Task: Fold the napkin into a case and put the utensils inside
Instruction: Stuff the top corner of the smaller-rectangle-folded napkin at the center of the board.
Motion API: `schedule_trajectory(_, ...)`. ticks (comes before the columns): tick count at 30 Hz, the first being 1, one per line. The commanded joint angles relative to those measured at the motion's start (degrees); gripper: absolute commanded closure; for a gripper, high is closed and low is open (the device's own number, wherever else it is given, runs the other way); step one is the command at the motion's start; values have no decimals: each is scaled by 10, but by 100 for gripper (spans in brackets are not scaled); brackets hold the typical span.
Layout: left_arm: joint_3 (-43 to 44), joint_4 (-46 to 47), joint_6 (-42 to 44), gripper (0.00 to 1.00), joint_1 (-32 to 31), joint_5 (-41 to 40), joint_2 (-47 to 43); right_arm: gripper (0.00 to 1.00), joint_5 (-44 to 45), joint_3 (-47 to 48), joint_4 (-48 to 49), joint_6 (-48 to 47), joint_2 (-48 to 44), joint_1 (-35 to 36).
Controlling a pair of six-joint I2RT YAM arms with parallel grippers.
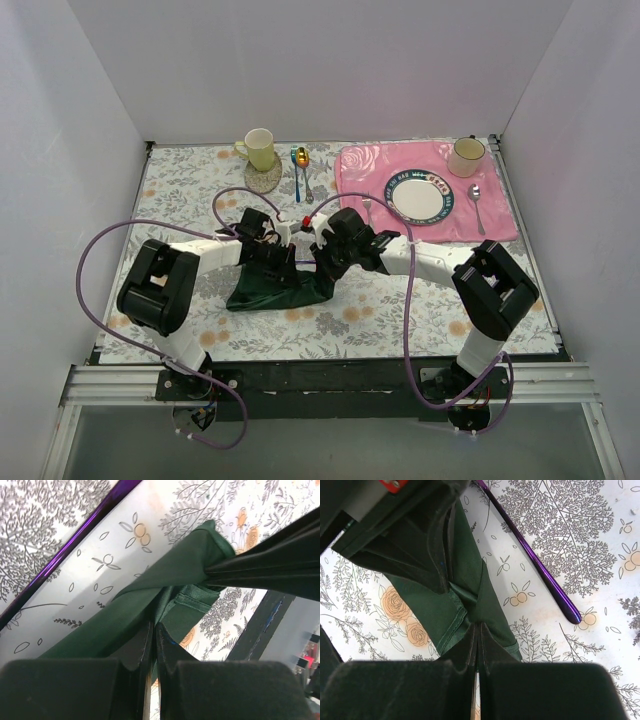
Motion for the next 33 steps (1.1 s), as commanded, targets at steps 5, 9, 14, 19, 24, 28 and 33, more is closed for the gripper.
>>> schedule_trajectory(5,22,6,-26,100,-1,27,8,99,-18,11,29,-10,2,0)
schedule_trajectory(9,32,10,-33,100,-2,37,8,99,-21,11,32,-10,3,0)
schedule_trajectory(14,52,9,-46,100,-4,41,28,99,-27,11,33,-10,4,0)
schedule_trajectory(19,66,13,-52,100,-11,44,46,99,-26,11,35,-26,11,-1)
schedule_trajectory(24,65,26,-67,100,-12,41,65,99,-17,8,39,-31,21,0)
schedule_trajectory(28,67,34,-89,100,-12,43,81,99,-7,4,44,-43,41,0)
schedule_trajectory(33,68,45,-110,100,-10,44,92,99,8,-6,44,-50,61,-1)
